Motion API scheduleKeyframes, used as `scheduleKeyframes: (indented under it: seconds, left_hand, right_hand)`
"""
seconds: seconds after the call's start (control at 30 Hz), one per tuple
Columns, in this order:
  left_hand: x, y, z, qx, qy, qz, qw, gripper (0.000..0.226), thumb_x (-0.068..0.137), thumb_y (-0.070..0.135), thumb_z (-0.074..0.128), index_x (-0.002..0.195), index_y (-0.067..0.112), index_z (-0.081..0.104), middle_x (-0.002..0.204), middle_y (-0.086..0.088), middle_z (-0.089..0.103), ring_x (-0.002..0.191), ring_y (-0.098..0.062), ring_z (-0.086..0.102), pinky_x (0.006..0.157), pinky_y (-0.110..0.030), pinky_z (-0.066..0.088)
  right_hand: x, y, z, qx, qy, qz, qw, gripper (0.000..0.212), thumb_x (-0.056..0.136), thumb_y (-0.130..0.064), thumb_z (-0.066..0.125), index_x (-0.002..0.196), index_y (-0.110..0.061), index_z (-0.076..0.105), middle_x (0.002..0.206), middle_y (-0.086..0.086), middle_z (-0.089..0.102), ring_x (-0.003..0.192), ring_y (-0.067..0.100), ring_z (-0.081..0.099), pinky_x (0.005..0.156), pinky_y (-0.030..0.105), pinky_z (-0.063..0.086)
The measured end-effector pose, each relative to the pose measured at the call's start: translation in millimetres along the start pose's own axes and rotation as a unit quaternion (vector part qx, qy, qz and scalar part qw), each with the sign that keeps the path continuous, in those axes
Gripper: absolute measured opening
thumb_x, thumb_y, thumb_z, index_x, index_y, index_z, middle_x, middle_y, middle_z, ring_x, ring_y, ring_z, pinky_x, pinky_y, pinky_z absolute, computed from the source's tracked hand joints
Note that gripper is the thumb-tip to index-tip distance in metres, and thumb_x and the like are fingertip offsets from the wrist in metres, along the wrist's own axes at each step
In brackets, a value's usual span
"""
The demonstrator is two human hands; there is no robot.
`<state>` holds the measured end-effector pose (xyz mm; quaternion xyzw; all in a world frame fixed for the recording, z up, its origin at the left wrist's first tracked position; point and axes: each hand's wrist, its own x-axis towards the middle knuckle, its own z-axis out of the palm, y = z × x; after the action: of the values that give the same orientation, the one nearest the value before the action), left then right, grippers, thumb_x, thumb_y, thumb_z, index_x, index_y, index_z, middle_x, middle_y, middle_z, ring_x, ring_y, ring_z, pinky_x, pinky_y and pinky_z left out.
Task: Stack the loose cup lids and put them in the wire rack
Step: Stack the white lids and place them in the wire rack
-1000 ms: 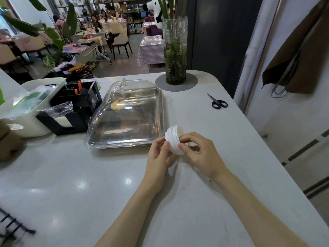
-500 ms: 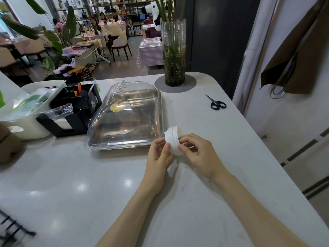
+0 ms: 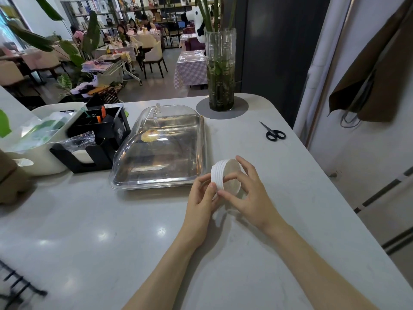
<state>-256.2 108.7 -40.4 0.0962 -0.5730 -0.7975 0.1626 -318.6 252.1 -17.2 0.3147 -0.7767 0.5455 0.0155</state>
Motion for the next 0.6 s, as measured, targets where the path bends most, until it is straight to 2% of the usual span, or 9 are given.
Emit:
scheduleKeyframes:
  seconds: [0.1, 0.17, 0.27, 0.33, 0.37, 0.47, 0.6]
  left_hand:
    - [-0.2, 3.7, 0.9, -0.028, -0.005, -0.016, 0.999, 0.023, 0.098, 0.033, 0.062, 0.118, 0.022, 0.069, 0.131, -0.017, 0.071, 0.119, -0.025, 0.071, 0.096, -0.036, 0.059]
    - [-0.3, 4.2, -0.2, -0.045, -0.008, -0.022, 0.999, 0.025, 0.101, 0.034, 0.060, 0.118, 0.017, 0.067, 0.131, -0.024, 0.070, 0.119, -0.032, 0.071, 0.095, -0.038, 0.060]
    - [-0.6, 3.1, -1.4, -0.050, -0.018, -0.019, 0.998, 0.025, 0.103, 0.034, 0.061, 0.117, 0.014, 0.063, 0.128, -0.028, 0.070, 0.118, -0.044, 0.070, 0.100, -0.049, 0.059]
    - [-0.7, 2.9, -1.5, -0.044, -0.025, -0.013, 0.999, 0.026, 0.103, 0.036, 0.063, 0.117, 0.014, 0.062, 0.127, -0.027, 0.070, 0.117, -0.046, 0.071, 0.099, -0.049, 0.059]
    - [-0.8, 3.0, -1.7, -0.043, -0.027, -0.011, 0.999, 0.027, 0.103, 0.037, 0.064, 0.117, 0.014, 0.062, 0.127, -0.026, 0.071, 0.117, -0.045, 0.071, 0.097, -0.047, 0.060]
    - [-1.0, 4.0, -2.6, -0.042, -0.038, -0.009, 0.998, 0.031, 0.103, 0.041, 0.065, 0.118, 0.015, 0.061, 0.125, -0.023, 0.073, 0.116, -0.043, 0.072, 0.094, -0.042, 0.061]
    - [-1.9, 4.2, -1.2, -0.022, -0.028, -0.001, 0.999, 0.036, 0.099, 0.047, 0.069, 0.117, 0.017, 0.062, 0.124, -0.021, 0.074, 0.115, -0.042, 0.073, 0.096, -0.049, 0.061]
  right_hand:
    - [0.7, 1.5, -0.3, 0.051, -0.009, 0.028, 0.998, 0.028, 0.080, -0.052, 0.078, 0.099, -0.033, 0.070, 0.158, -0.013, 0.034, 0.146, -0.009, 0.025, 0.112, 0.040, 0.040]
    - [1.6, 1.2, -1.0, 0.077, -0.009, 0.030, 0.997, 0.031, 0.078, -0.048, 0.081, 0.103, -0.035, 0.068, 0.153, -0.015, 0.040, 0.145, -0.004, 0.031, 0.110, 0.045, 0.045]
    - [2.4, 1.9, -2.9, 0.151, -0.008, 0.038, 0.988, 0.062, 0.074, -0.037, 0.089, 0.125, -0.038, 0.055, 0.146, -0.015, 0.050, 0.141, -0.001, 0.042, 0.106, 0.039, 0.051]
    - [2.6, 3.3, -5.0, 0.188, -0.017, 0.055, 0.980, 0.083, 0.071, -0.038, 0.091, 0.140, -0.044, 0.044, 0.145, -0.013, 0.052, 0.139, -0.001, 0.044, 0.104, 0.030, 0.052]
    - [3.0, 3.5, -5.5, 0.191, -0.023, 0.059, 0.980, 0.087, 0.072, -0.039, 0.090, 0.144, -0.047, 0.042, 0.145, -0.014, 0.052, 0.139, -0.002, 0.044, 0.103, 0.027, 0.052]
    - [4.0, 4.6, -5.2, 0.172, -0.034, 0.055, 0.983, 0.080, 0.076, -0.040, 0.087, 0.145, -0.046, 0.046, 0.144, -0.017, 0.056, 0.138, 0.000, 0.046, 0.105, 0.027, 0.050]
    - [3.2, 4.3, -7.5, 0.156, -0.030, 0.046, 0.986, 0.074, 0.077, -0.039, 0.087, 0.141, -0.044, 0.050, 0.141, -0.019, 0.057, 0.137, 0.001, 0.048, 0.106, 0.029, 0.050]
